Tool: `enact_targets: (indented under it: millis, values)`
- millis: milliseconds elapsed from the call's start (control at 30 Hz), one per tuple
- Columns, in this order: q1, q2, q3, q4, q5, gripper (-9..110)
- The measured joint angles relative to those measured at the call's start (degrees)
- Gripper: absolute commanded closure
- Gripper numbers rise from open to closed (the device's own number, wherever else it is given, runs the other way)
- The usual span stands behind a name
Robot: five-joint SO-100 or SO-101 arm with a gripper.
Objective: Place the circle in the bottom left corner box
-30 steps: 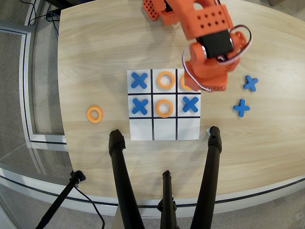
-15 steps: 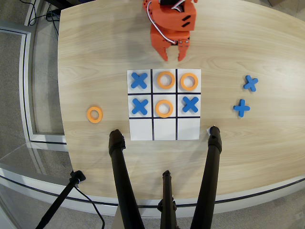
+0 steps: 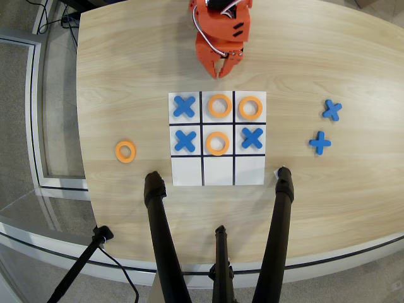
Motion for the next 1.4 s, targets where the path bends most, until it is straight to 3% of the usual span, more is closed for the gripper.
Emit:
enact_targets:
  millis: [133, 267, 667, 767, 1400]
  values:
    - [2.90, 0.26, 0.00, 0.62, 0.00, 102]
    - [13.80, 0.26, 0.00, 0.62, 0.00, 101]
    - [75.67, 1.23, 0.09, 0.62, 0.00, 101]
    - [83.58, 1.23, 0.09, 0.62, 0.00, 101]
    - [86.13, 1.23, 0.09, 0.62, 0.00, 101]
